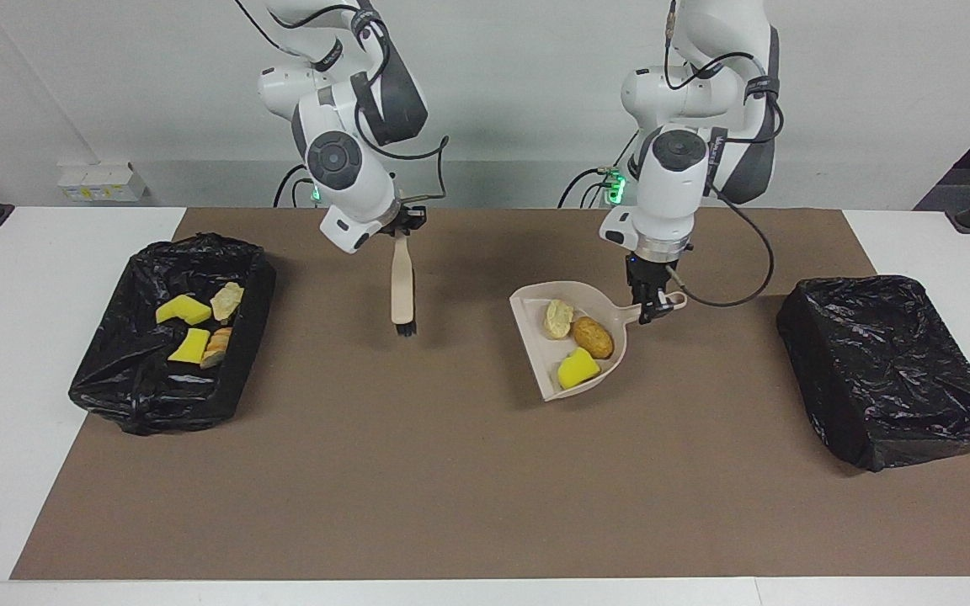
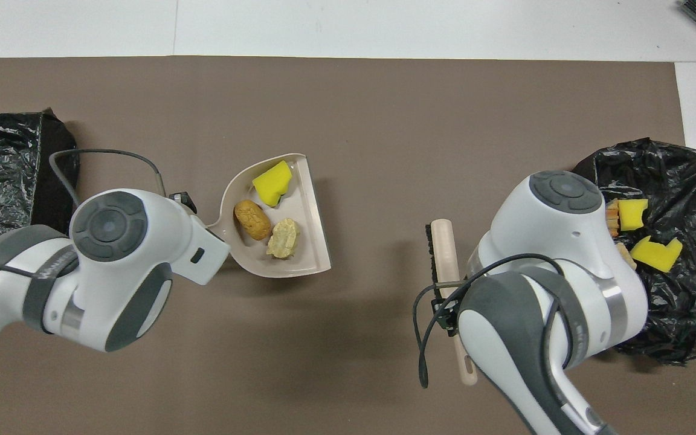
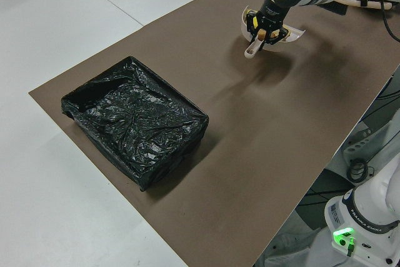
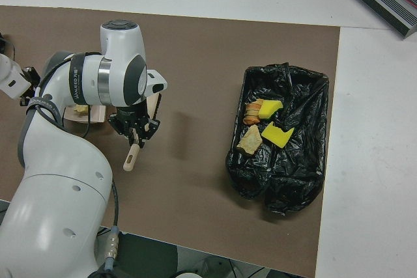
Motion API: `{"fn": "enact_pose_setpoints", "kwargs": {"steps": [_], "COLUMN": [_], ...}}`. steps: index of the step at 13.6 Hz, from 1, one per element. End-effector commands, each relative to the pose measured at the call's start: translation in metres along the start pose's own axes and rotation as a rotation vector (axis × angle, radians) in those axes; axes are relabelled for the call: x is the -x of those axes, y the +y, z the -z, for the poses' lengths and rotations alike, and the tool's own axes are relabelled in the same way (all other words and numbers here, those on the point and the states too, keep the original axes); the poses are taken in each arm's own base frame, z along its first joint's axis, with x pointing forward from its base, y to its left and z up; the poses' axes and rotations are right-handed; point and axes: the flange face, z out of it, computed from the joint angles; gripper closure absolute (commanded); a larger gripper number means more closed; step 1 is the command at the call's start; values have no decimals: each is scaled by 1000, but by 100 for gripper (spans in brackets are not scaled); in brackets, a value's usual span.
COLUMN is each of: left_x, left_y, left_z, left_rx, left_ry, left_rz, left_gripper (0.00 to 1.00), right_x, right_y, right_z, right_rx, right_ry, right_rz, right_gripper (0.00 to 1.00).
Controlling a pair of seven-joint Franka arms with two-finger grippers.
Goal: Sweep and dump trash in bin
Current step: 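Carry the dustpan to the other bin and tip it with the left gripper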
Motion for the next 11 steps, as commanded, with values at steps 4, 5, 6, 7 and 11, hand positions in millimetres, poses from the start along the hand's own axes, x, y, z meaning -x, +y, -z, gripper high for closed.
{"fn": "enact_pose_setpoints", "kwargs": {"steps": [4, 5, 6, 7, 11], "left_x": [135, 167, 197, 221, 322], "left_y": [-42, -55, -64, -73, -105], "left_z": [30, 39, 46, 51, 77], "left_rx": [-5, -26, -43, -57, -120], "left_ry": [16, 17, 17, 17, 13], "left_rz": [-35, -26, -2, 35, 125], "left_gripper": [100, 100, 100, 100, 100], "right_x": [9, 18, 25, 32, 63], "right_y": [-73, -91, -102, -115, -151], "right_z": [-18, -23, -29, -38, -82], "right_rx": [-66, -57, -49, -35, 15], "right_ry": [69, 66, 66, 62, 38], "right_rz": [-84, -68, -75, -74, -58], "right_gripper": [100, 100, 100, 100, 100]}}
